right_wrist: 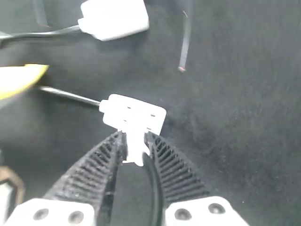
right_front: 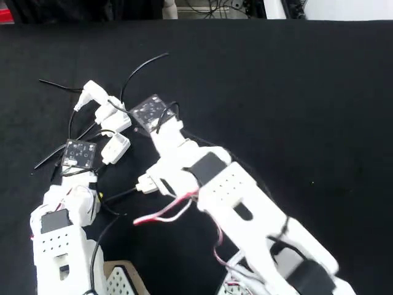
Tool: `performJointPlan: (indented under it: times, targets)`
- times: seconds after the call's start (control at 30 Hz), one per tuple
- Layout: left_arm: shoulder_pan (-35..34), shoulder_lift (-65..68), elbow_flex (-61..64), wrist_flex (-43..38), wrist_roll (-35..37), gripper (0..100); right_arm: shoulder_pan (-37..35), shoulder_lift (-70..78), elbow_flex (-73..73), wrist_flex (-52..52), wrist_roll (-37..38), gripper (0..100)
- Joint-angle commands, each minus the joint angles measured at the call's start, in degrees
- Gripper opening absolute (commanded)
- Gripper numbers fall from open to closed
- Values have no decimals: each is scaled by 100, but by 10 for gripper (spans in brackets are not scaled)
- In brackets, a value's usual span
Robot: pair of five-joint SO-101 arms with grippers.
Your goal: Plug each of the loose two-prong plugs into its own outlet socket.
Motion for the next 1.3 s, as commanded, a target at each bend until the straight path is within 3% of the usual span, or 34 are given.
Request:
performJointPlan:
  times: [0.0,0.13,0.27,0.4,0.5,0.8,0.97,1.17,1.27]
  targets:
    - [426,-325,-576,-79,765,195,-466,-796,-602,712,44,13]
    - [804,-1134,-769,-53,2224,195,-642,-1376,-541,721,35,13]
    - [1235,-2259,-778,352,2699,195,-633,-1604,-119,114,70,13]
    - [2158,-3446,-567,782,2936,195,-378,-1631,479,-844,70,13]
    - [2721,-3305,-541,659,2936,195,-246,-1640,716,-1187,70,13]
    - [3292,-3332,-110,413,2910,195,-237,-1648,716,-1257,70,13]
    - [3169,-3385,-66,396,2901,195,-229,-1648,716,-1240,70,13]
    - [2053,-3385,-66,396,2901,195,79,-1640,1024,-1248,70,12]
    - [1877,-3385,-40,316,2901,195,105,-1640,1165,-1231,70,12]
